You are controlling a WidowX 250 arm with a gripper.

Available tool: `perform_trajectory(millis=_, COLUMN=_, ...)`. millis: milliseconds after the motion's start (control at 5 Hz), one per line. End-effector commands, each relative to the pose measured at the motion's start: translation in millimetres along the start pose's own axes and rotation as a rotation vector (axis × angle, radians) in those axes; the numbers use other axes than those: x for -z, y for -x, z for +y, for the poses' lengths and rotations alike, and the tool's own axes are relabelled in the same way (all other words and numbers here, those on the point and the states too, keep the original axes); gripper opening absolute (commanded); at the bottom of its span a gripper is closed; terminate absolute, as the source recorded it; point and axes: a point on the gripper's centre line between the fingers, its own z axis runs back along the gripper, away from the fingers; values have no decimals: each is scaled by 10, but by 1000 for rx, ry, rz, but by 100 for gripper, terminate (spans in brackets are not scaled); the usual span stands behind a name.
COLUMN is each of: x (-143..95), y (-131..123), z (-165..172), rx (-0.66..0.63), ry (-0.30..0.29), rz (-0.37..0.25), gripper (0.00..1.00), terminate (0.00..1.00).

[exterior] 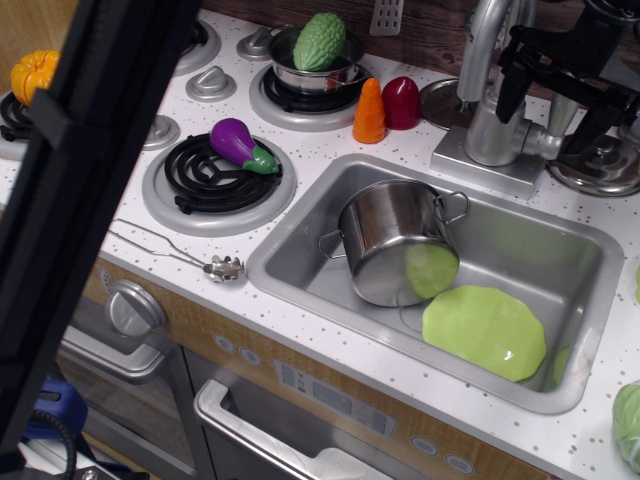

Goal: Turn lever vertical to front

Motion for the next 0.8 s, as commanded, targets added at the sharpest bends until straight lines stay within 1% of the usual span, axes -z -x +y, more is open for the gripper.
perform_trajectory(millis=0, x=0, y=0, z=0, rx=0, ry=0, rz=0, gripper=100, terminate=0)
perform_trajectory(millis=200, x=-95, y=-126, z=-19, rx=-15, ry=-5, rz=-83, gripper=100, terminate=0)
perform_trajectory(millis=400, x=-241, y=-233, z=-57, rx=-30, ry=-54, rz=-189, gripper=100, terminate=0)
perform_trajectory(millis=600, x=-310, y=-309, z=-79, rx=-41, ry=-83, rz=-275, gripper=100, terminate=0)
